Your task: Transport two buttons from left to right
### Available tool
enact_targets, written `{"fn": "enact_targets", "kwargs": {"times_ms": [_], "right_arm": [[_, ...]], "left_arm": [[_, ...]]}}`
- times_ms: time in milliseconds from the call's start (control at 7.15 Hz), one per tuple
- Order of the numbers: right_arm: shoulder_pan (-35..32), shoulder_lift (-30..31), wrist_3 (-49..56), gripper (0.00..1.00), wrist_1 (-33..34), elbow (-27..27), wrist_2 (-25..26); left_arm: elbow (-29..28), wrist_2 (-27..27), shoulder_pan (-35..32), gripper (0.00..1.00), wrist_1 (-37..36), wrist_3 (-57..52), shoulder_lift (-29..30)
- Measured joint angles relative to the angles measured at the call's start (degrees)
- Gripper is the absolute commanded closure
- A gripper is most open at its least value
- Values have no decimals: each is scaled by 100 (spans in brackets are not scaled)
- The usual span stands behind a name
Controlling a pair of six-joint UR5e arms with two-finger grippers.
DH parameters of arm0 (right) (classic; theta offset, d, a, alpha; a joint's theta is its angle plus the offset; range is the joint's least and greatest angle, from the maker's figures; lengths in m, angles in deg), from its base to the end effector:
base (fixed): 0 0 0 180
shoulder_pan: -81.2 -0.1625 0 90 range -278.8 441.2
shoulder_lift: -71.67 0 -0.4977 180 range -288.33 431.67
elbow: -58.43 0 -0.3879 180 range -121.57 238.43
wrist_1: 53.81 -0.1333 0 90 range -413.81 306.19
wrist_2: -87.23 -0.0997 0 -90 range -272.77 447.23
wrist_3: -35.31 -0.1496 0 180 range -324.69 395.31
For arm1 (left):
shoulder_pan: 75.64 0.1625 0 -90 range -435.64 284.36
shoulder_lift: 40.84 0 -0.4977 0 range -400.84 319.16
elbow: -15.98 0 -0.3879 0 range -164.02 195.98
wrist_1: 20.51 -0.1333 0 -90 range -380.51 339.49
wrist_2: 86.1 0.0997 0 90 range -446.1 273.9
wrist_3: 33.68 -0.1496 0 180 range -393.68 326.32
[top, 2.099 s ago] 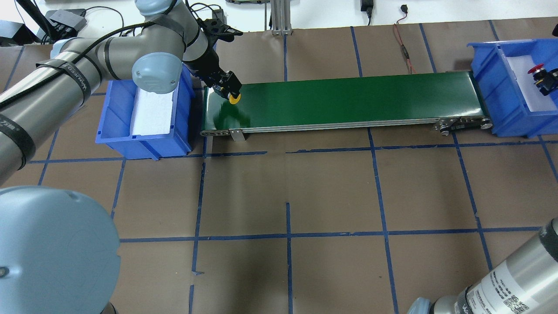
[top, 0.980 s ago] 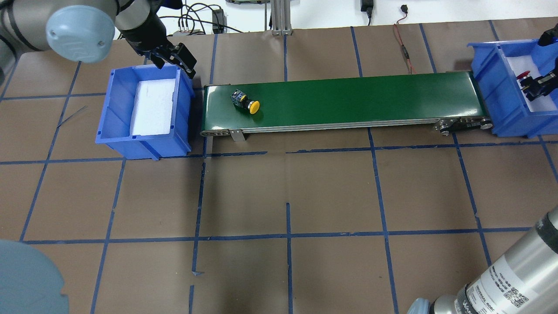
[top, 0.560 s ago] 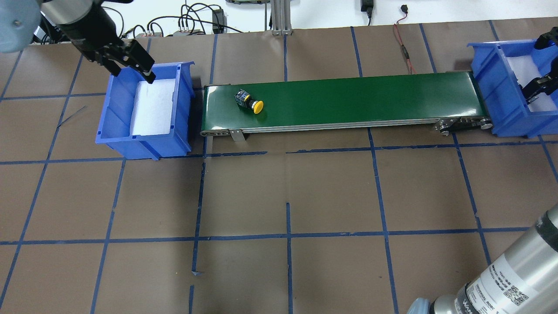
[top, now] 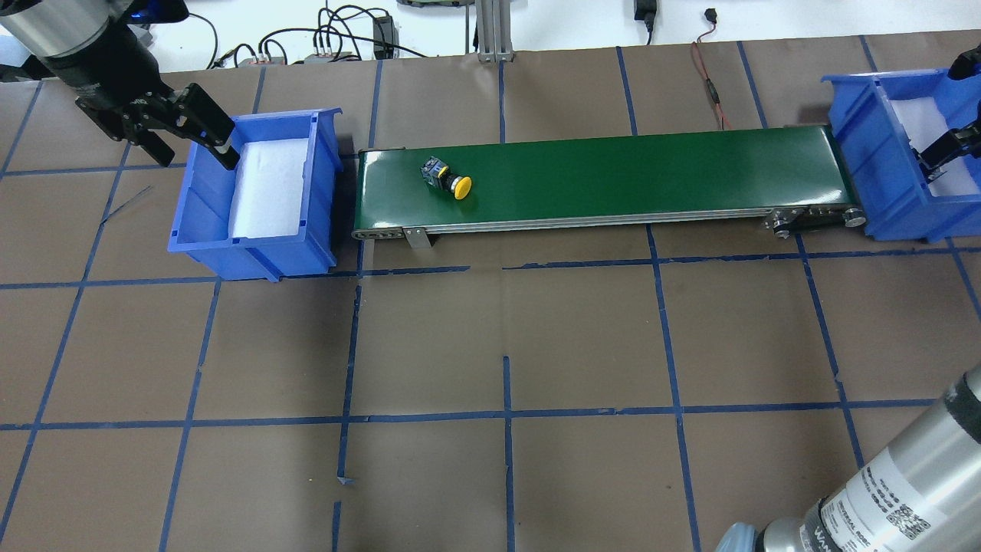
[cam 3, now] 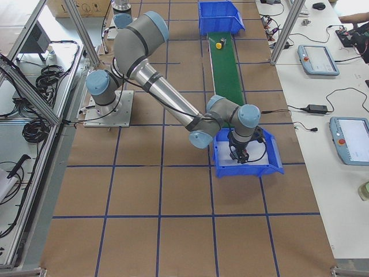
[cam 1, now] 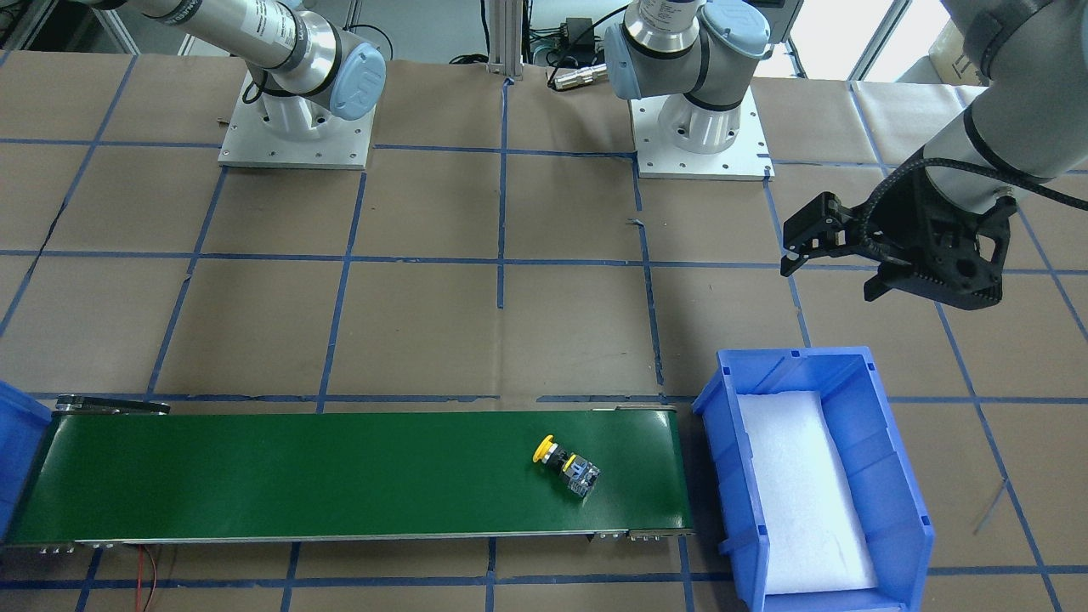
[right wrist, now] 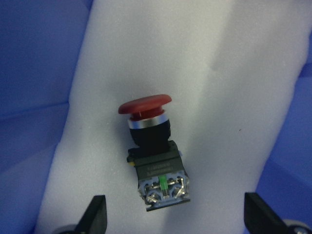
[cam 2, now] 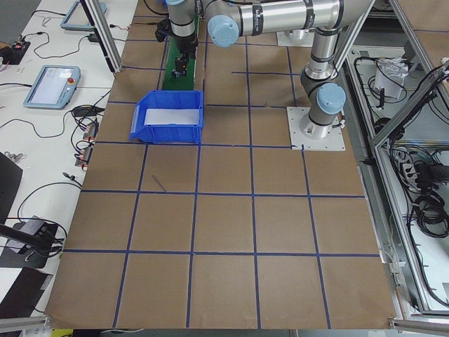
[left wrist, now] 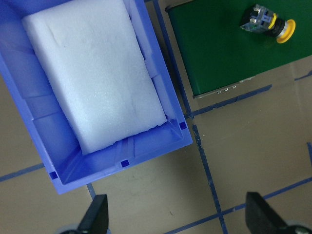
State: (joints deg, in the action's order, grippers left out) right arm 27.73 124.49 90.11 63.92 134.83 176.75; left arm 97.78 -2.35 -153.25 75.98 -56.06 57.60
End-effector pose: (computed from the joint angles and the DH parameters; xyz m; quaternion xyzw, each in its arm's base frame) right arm -0.3482 -0.6960 0.2619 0.1588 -0.9866 0.0283 0.0230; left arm -0.0297 -0.5620 0.4938 -0.0836 -0.9933 -0.0397 0.0694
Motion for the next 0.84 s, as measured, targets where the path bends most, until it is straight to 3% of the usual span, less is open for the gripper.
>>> {"fn": "enact_targets", "kwargs": {"times_ms": [420,840], "right_arm": [[4,163,62,1,-563,-427,-32],[-76,678,40,1,-1202,-599,-75]], "left_arm": [[1,68,-58,0,277,1440,-211],[-13,861,-341,0,262,2266,-172]]}}
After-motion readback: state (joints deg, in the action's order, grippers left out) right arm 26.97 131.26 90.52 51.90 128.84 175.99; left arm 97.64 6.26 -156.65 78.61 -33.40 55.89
